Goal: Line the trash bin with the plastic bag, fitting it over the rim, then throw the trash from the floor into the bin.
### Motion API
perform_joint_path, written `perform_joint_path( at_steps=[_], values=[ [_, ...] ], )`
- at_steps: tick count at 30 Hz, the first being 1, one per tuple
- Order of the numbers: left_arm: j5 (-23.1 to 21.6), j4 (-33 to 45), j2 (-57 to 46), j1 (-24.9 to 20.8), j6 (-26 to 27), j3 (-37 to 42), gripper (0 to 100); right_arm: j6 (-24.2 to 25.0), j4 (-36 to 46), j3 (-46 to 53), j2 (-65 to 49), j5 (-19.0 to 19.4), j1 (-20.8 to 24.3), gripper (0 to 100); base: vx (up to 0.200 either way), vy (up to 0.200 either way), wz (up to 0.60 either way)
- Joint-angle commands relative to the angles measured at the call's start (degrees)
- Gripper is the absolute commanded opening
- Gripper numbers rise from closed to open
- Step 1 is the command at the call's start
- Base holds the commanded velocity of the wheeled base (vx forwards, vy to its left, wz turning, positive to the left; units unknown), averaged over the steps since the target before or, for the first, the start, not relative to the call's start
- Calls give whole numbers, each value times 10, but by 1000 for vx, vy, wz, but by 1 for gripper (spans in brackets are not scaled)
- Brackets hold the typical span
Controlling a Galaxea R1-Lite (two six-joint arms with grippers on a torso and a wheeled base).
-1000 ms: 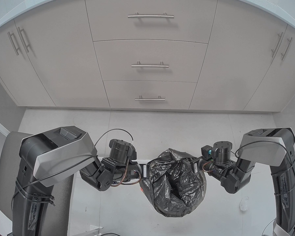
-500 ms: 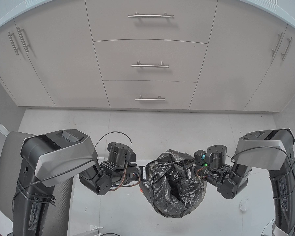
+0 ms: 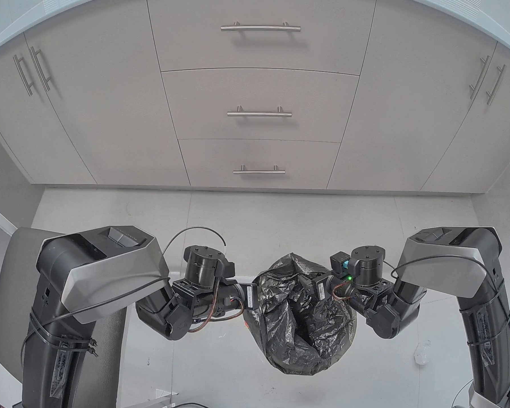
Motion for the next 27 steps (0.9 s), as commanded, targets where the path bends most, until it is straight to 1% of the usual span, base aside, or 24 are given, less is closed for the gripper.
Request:
perform_joint_path(
  at_steps=[1, 2, 3, 4, 9, 16, 19, 21, 27],
  values=[
    [-1, -94, 27, -2, 0, 31, 0, -1, 0, -10, 13, -3, -1, 100, 0, 0, 0],
    [-1, -119, 35, -2, 2, 37, 0, -1, 0, -11, 13, -3, -1, 100, 0, 0, 0],
    [-1, -119, 35, -2, 2, 37, 0, -1, 0, -11, 13, -3, -1, 100, 0, 0, 0],
    [-1, -128, 38, -2, 16, 39, 0, -1, 0, -13, 12, -4, -1, 100, 0, 0, 0],
    [2, -117, 14, -4, 17, 59, 0, -1, -1, -15, 11, -4, 2, 100, 0, 0, 0],
    [-1, -115, 13, -13, 17, 64, 0, -1, 0, -16, 1, -4, 3, 100, 0, 0, 0],
    [-1, -97, 8, -15, 17, 63, 0, -1, -1, -16, 2, -4, 2, 100, 0, 0, 0],
    [1, -64, -5, -15, 15, 58, 0, 0, -3, -14, 1, -4, 2, 100, 0, 0, 0],
    [3, -46, -9, -14, 14, 51, 0, 0, -3, -13, 2, -5, 2, 100, 0, 0, 0]
  ],
)
